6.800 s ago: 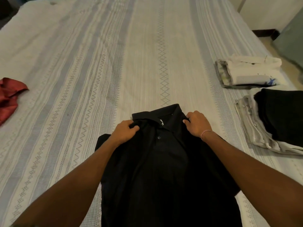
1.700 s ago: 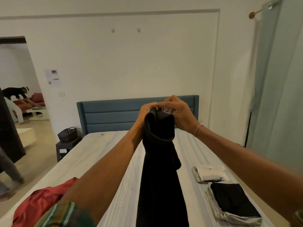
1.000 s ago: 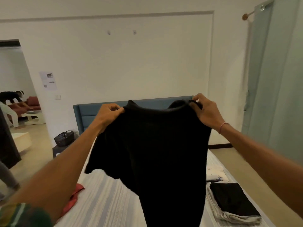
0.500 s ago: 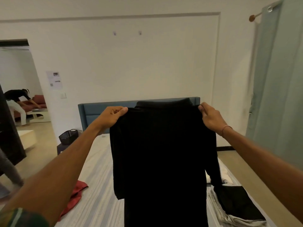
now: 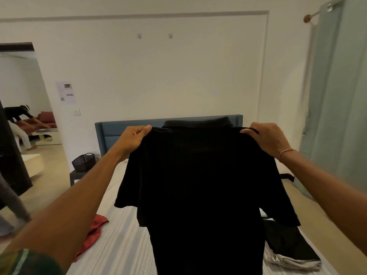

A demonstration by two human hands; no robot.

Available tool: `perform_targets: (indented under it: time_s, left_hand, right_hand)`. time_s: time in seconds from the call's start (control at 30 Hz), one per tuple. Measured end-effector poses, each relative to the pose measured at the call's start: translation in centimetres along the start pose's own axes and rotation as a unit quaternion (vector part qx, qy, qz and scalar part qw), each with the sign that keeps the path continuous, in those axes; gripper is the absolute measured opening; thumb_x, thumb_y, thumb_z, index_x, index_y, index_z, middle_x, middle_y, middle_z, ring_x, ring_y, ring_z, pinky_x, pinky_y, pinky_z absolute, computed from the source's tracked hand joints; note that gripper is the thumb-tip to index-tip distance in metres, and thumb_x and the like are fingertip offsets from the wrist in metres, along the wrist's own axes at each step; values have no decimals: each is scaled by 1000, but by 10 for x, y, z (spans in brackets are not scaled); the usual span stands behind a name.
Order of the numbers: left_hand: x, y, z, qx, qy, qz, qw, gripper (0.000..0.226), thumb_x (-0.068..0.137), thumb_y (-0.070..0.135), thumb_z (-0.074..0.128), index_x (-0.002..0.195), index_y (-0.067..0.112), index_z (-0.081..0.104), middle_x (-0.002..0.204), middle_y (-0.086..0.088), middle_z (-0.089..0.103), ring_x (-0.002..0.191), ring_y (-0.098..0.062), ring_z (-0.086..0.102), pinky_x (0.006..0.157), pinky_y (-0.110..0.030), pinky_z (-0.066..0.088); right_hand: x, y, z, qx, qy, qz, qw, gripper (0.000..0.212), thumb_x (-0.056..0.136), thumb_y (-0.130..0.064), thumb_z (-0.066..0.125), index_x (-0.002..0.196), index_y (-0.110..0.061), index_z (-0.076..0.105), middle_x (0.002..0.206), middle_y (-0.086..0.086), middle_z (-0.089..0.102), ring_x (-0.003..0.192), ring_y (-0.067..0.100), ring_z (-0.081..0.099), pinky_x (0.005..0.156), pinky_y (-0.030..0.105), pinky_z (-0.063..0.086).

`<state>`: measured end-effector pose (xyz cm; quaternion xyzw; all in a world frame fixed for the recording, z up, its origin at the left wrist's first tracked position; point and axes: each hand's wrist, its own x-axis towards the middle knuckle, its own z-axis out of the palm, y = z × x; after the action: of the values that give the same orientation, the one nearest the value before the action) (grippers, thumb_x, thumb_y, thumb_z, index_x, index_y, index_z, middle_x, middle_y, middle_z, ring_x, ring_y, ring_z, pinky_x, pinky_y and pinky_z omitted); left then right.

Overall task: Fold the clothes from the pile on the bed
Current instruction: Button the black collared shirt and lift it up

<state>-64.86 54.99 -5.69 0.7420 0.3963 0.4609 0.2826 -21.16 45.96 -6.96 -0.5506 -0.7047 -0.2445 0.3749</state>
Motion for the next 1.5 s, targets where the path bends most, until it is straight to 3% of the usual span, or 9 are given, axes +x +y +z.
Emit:
perform_targets:
  time_s: [0.17, 0.4, 0.57, 0.63, 0.87, 0.97, 1.17, 1.3, 1.5]
  left_hand:
    - [3, 1, 1, 219, -12, 134, 966, 36, 101, 33, 58, 71, 13, 63, 66, 2, 60, 62, -14, 55, 63, -27, 42]
    - [-2, -4, -3, 307, -59, 198, 929, 10, 95, 10, 65, 90, 11, 57, 86, -5, 62, 75, -21, 57, 70, -36, 47]
    - [-12, -12, 3, 417, 181, 181, 872, 18, 97, 11, 60, 90, -4, 68, 84, -21, 59, 73, -42, 59, 58, -48, 49]
    - [-19, -10, 4, 411, 231, 160, 867, 19, 98, 9, 60, 95, -7, 71, 85, -22, 55, 75, -42, 57, 57, -45, 45]
    - [-20, -13, -8, 327, 225, 147, 906, 17, 95, 10, 66, 102, -5, 71, 89, -24, 72, 83, -43, 67, 75, -47, 52]
    - [-20, -9, -5, 253, 247, 78, 932, 18, 96, 14, 66, 93, -3, 72, 85, -18, 72, 77, -29, 65, 71, -32, 43]
    - [-33, 3, 6, 142, 232, -23, 962, 31, 102, 15, 55, 83, -5, 69, 74, -16, 62, 65, -20, 52, 67, -34, 39]
    - [-58, 8, 8, 225, 249, 73, 939, 28, 106, 16, 46, 98, -2, 66, 83, -15, 65, 73, -31, 57, 65, -37, 37]
    - [-99, 19, -7, 391, 203, 245, 864, 42, 105, 41, 38, 81, 7, 47, 65, -14, 59, 51, -36, 52, 49, -43, 42]
  right_hand:
    - [11, -18, 2, 107, -100, 191, 971, 20, 106, -18, 47, 108, -9, 64, 99, 7, 62, 91, 25, 56, 78, 28, 39]
    - [5, -34, 26, 110, 23, 325, 939, 28, 104, -7, 33, 123, -14, 53, 106, 16, 51, 96, 35, 52, 81, 38, 43]
    - [-8, -47, 35, -36, 111, 215, 970, 9, 107, -23, 37, 109, -16, 43, 86, 12, 51, 73, 30, 53, 62, 44, 53]
    - [-14, -42, 32, -76, 126, 125, 981, 25, 109, -34, 35, 102, -12, 44, 77, 11, 55, 58, 28, 53, 51, 43, 53]
    - [-25, -26, 9, -23, 131, 41, 990, 59, 104, -57, 27, 100, -4, 53, 78, 12, 63, 55, 21, 52, 56, 35, 53]
    - [-28, -32, 4, -90, 156, 19, 983, 45, 105, -48, 42, 98, -7, 60, 84, 12, 61, 65, 25, 56, 56, 39, 56]
    - [-36, -50, -6, -152, 165, 97, 970, 51, 104, -56, 41, 90, -13, 63, 74, 8, 60, 56, 25, 54, 50, 33, 51]
    - [-52, -43, -21, -122, 134, 64, 981, 55, 103, -56, 40, 84, -10, 62, 70, 6, 62, 52, 18, 48, 54, 24, 36]
    - [-75, -33, -50, 32, 90, 85, 992, 49, 103, -50, 39, 78, -10, 51, 69, 2, 52, 58, 18, 47, 55, 26, 33]
